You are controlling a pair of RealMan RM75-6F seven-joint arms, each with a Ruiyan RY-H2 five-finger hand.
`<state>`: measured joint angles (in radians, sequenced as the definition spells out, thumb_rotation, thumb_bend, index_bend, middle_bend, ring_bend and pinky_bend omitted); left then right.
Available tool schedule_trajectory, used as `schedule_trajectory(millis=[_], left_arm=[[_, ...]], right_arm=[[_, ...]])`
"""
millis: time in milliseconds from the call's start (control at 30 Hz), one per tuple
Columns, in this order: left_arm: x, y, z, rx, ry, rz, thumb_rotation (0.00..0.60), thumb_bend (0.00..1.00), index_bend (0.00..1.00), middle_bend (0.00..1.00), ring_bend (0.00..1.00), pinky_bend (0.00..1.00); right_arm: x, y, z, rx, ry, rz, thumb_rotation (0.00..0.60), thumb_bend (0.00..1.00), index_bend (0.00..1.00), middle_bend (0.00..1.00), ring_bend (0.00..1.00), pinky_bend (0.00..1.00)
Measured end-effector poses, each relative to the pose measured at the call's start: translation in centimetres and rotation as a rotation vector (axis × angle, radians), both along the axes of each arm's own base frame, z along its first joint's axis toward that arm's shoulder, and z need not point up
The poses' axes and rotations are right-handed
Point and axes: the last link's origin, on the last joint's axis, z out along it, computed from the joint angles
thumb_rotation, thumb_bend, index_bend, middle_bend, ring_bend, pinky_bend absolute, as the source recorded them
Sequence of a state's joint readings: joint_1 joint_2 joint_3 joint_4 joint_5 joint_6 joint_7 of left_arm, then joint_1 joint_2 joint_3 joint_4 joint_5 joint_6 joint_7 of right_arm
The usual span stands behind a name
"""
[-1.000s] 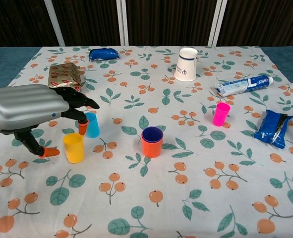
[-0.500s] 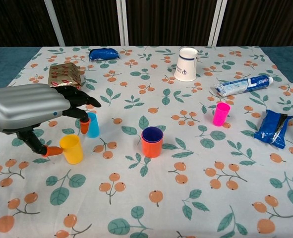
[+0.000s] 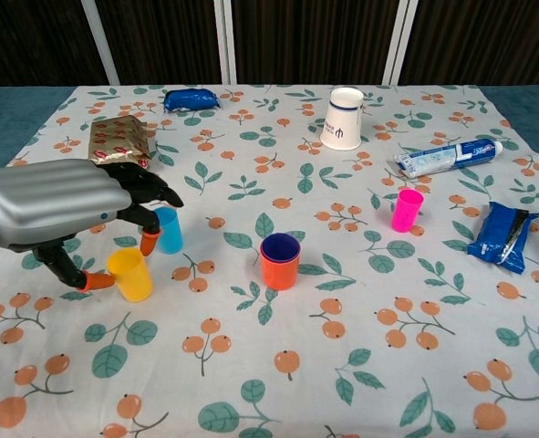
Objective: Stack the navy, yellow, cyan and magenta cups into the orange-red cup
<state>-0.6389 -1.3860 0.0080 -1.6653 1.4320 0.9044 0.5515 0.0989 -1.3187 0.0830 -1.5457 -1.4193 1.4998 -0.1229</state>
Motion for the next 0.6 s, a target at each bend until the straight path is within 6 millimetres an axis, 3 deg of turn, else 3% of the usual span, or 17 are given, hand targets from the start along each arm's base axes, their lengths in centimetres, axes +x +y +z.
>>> schedule_trajectory(millis=[400,600], left_arm=[[0.3,0.0,0.0,0.004,-0.016,0.001,0.6,0.28,0.48,0.12,0.0,0.0],[1.8,0.4,1.1,0.03,-0.102,-0.006,0.6,0.28,0.48,0.12,0.0,0.0]], right_arm=[[0.0,0.0,0.1,-0.008,-0.006,-0.002,0.6,0.39,0.0,0.0,0.0,0.1],[0.0,0.0,0.2,-0.016,-0.006,-0.002,0.6,0.39,0.0,0.0,0.0,0.1]])
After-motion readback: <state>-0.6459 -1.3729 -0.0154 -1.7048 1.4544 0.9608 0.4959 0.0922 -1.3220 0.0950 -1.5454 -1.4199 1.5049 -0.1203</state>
